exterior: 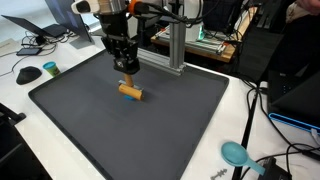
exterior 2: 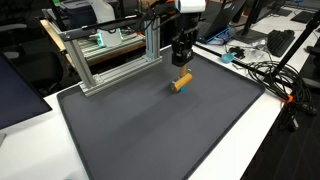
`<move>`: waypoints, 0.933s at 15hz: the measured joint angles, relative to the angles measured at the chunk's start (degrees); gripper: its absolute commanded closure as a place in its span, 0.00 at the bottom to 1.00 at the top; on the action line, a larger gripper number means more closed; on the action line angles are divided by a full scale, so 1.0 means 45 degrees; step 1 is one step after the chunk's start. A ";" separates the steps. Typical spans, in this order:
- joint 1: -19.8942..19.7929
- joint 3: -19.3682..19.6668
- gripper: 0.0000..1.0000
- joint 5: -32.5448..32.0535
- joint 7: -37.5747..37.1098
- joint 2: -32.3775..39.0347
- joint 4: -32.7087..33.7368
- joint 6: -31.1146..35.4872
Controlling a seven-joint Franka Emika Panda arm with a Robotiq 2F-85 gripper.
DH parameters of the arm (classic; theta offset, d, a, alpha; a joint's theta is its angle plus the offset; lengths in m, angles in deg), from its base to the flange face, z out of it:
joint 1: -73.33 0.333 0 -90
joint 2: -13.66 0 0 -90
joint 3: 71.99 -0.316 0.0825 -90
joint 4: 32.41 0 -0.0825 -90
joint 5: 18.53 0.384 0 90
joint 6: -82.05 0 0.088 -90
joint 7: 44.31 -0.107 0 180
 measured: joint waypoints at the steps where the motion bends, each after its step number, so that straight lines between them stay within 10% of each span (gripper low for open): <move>1: -0.0028 0.0023 0.78 0.0038 -0.0047 0.0065 0.0014 -0.0044; 14: 0.0209 0.0604 0.78 -0.0776 -0.2258 0.0877 0.0649 0.0177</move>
